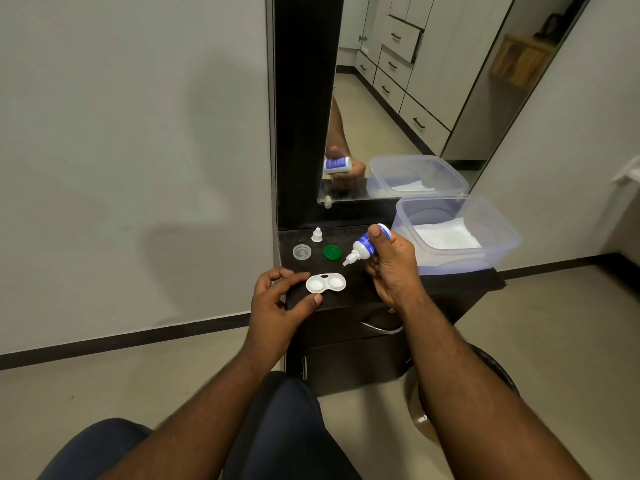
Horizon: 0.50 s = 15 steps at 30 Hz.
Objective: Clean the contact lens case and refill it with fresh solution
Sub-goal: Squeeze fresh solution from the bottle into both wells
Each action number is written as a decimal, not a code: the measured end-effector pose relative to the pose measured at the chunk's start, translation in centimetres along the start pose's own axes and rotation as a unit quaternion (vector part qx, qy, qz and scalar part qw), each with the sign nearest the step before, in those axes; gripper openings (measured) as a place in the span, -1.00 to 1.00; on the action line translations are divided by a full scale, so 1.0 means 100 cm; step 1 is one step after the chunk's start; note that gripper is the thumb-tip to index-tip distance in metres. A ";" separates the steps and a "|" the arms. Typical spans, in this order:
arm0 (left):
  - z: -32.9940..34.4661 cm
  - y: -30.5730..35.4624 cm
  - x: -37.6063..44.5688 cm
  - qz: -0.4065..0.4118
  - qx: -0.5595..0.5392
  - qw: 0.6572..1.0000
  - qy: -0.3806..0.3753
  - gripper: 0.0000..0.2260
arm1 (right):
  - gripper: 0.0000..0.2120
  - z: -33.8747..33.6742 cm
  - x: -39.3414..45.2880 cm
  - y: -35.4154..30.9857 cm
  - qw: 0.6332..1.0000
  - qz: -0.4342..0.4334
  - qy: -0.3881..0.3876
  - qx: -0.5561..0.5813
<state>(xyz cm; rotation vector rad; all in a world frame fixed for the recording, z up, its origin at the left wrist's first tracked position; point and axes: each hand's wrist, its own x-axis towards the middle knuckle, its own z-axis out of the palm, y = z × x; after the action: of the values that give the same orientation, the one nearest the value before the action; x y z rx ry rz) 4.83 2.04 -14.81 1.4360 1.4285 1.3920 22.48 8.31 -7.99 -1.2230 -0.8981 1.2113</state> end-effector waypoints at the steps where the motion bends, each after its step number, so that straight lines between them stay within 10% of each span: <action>1: 0.000 0.000 0.000 0.000 0.000 1.000 0.001 -0.67 | -0.84 0.000 0.000 0.000 1.000 0.001 -0.002 0.000; 15: 0.000 -0.001 0.000 -0.005 0.006 1.000 -0.004 -0.67 | -0.92 0.001 0.003 0.005 1.000 -0.004 -0.017 -0.008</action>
<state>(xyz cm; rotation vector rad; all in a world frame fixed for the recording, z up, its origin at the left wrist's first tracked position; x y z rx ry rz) 4.79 2.05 -14.89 1.4397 1.4398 1.3720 22.38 8.58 -8.46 -1.2129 -0.9378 1.2230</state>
